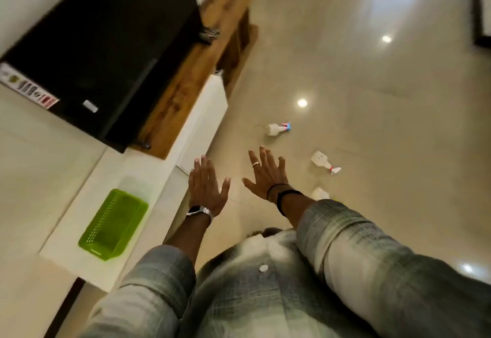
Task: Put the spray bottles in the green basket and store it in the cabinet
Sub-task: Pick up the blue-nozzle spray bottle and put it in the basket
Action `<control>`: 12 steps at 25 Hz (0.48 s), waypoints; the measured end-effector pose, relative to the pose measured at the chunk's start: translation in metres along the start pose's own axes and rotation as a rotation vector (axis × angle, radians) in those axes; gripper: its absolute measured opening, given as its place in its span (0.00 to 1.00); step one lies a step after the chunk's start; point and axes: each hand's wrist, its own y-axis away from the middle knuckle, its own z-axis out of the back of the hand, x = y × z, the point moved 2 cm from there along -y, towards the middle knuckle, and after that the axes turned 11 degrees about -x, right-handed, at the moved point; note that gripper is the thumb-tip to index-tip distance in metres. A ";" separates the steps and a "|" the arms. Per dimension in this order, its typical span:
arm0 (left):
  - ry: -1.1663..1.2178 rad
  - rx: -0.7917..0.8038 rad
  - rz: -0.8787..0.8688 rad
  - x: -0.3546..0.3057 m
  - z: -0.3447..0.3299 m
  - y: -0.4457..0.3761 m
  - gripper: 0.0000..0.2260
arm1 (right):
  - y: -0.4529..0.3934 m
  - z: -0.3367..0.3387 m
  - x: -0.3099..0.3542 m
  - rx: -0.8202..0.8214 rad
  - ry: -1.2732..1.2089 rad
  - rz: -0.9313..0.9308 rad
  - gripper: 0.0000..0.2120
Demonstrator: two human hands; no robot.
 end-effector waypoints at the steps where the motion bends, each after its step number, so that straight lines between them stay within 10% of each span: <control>1: -0.024 0.023 -0.101 -0.014 -0.006 -0.001 0.35 | 0.006 -0.001 -0.011 0.015 -0.006 -0.080 0.41; 12: -0.019 0.272 -0.539 -0.131 -0.066 0.017 0.34 | 0.134 -0.058 -0.105 0.109 -0.160 -0.703 0.41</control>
